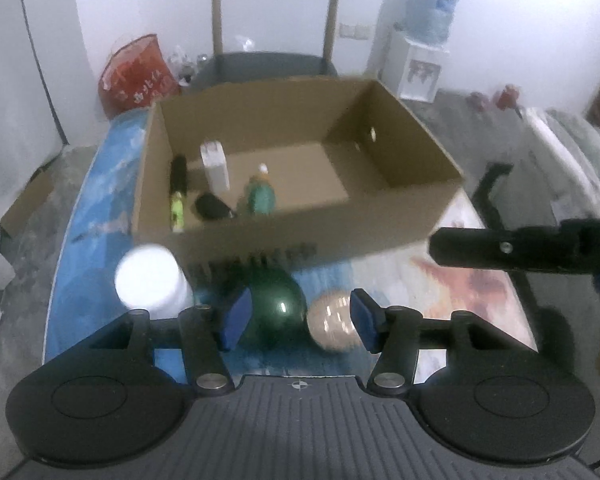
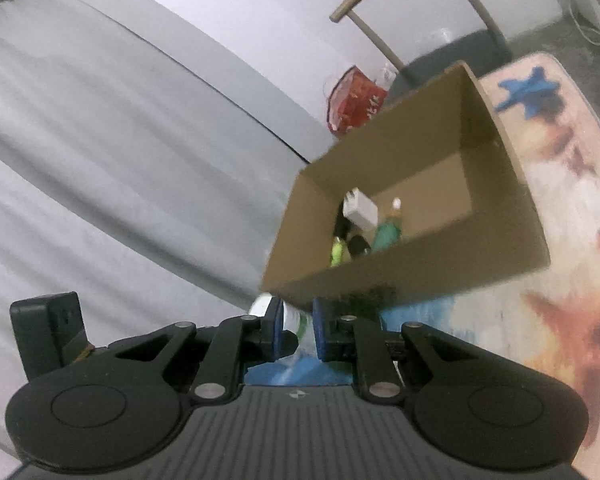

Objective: Organize rigid objects
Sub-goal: 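Withdraw the right gripper and move it down to the gold-lidded round jar, then close the right gripper around the gold-lidded jar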

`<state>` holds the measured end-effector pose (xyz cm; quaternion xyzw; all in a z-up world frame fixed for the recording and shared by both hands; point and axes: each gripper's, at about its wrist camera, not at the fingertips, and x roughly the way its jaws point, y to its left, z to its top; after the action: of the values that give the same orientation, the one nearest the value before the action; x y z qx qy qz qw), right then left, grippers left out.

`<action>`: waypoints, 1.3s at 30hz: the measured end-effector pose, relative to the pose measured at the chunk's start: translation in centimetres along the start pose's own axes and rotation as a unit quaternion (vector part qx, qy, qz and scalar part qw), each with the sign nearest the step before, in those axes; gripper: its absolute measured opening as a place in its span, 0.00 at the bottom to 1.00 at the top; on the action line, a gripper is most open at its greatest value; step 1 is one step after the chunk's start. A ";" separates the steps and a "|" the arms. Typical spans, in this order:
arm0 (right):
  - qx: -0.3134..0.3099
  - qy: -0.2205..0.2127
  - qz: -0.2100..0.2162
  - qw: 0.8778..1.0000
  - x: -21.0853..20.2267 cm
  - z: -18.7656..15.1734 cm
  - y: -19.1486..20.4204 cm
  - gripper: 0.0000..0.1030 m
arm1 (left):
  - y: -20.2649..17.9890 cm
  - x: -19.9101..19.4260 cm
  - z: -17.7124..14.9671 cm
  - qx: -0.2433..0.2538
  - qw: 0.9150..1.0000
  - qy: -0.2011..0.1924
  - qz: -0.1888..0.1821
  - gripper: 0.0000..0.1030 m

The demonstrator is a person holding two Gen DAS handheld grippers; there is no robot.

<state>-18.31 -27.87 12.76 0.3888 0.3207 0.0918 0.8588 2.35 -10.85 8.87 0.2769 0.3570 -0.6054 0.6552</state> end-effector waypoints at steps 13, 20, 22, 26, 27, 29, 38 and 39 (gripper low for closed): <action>0.025 0.038 -0.057 0.997 1.2 -4.1 -2.8 0.19 | -2.1 4.4 -4.9 0.012 0.999 0.031 -0.007 0.54; 0.029 0.062 -0.074 0.995 3.0 -3.3 -4.5 0.31 | -2.3 7.1 -5.7 0.012 0.999 0.048 -0.001 0.54; 0.027 0.068 -0.077 0.994 3.9 -3.0 -4.9 0.32 | -2.2 7.7 -5.7 0.007 0.998 0.055 -0.003 0.54; 0.027 0.085 -0.075 0.993 5.6 -2.5 -5.6 0.32 | -2.4 8.3 -5.6 0.007 0.998 0.057 -0.001 0.54; 0.025 0.088 -0.075 0.993 6.1 -2.4 -5.7 0.32 | -2.4 8.4 -5.5 0.007 0.998 0.059 -0.002 0.54; 0.024 0.094 -0.075 0.992 6.8 -2.2 -5.9 0.33 | -2.4 8.6 -5.4 0.003 0.998 0.061 -0.004 0.54; 0.019 0.104 -0.076 0.991 8.2 -1.5 -6.6 0.33 | -2.2 9.2 -5.1 -0.002 0.998 0.065 -0.007 0.54; 0.020 0.105 -0.077 0.991 8.3 -1.4 -6.7 0.33 | -2.2 9.2 -5.1 -0.002 0.998 0.064 -0.007 0.54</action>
<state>-13.33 -28.18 3.17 0.3681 0.4396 0.0596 0.8171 -0.37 -12.51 -1.45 0.3112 0.4016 -0.5901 0.6274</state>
